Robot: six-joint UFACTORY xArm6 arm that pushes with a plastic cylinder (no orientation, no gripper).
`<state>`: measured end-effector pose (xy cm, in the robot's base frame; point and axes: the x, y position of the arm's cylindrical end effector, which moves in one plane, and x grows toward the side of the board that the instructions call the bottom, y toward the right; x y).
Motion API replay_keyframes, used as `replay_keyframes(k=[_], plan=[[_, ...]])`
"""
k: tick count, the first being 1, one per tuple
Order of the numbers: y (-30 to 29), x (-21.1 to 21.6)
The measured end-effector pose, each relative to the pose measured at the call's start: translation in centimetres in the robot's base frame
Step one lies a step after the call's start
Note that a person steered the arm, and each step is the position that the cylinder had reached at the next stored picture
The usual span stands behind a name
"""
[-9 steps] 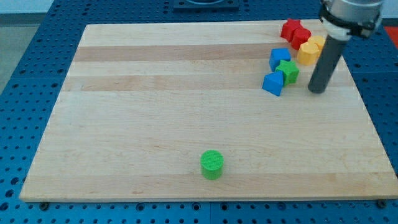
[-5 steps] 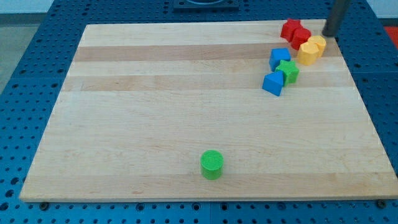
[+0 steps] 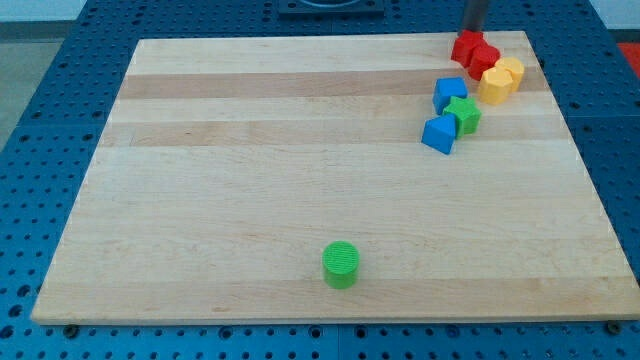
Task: Slide the line of blocks a bit down
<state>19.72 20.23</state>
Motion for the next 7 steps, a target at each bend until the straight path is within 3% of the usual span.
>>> replay_keyframes(k=[4,7], plan=[[-2.8,-0.5],[2.2,3.4]])
